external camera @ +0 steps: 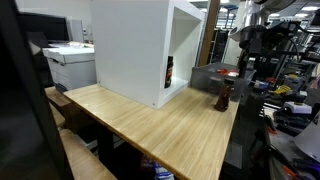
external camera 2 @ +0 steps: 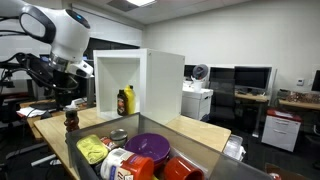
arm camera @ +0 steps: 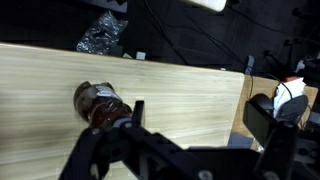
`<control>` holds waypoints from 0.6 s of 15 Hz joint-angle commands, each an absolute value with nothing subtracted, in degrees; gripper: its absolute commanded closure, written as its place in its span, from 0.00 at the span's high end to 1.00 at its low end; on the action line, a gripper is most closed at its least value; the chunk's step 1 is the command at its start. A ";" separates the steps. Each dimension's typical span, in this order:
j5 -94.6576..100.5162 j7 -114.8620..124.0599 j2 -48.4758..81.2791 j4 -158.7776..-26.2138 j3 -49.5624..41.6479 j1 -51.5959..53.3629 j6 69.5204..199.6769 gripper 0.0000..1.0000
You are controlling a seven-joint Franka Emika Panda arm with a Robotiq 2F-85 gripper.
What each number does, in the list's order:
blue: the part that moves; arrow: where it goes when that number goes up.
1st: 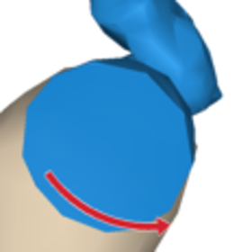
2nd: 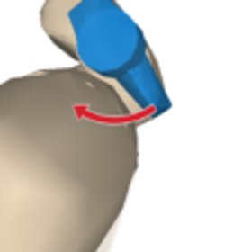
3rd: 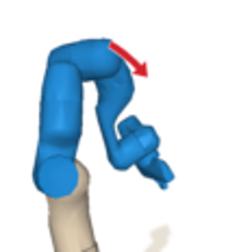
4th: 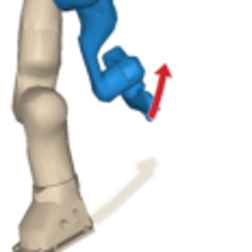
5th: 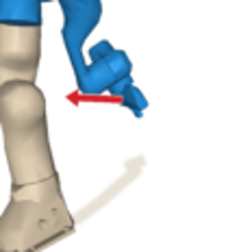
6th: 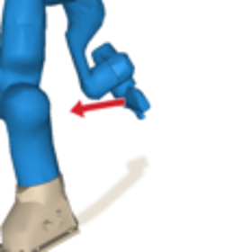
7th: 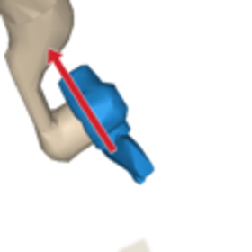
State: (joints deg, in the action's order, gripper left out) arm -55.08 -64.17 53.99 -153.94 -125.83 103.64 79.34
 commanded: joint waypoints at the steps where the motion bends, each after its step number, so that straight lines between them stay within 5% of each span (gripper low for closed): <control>1: -50.84 -68.89 48.99 -149.88 -123.24 96.27 75.50 1.00; 9: -46.97 -69.91 37.67 -148.03 -114.20 91.14 80.10 1.00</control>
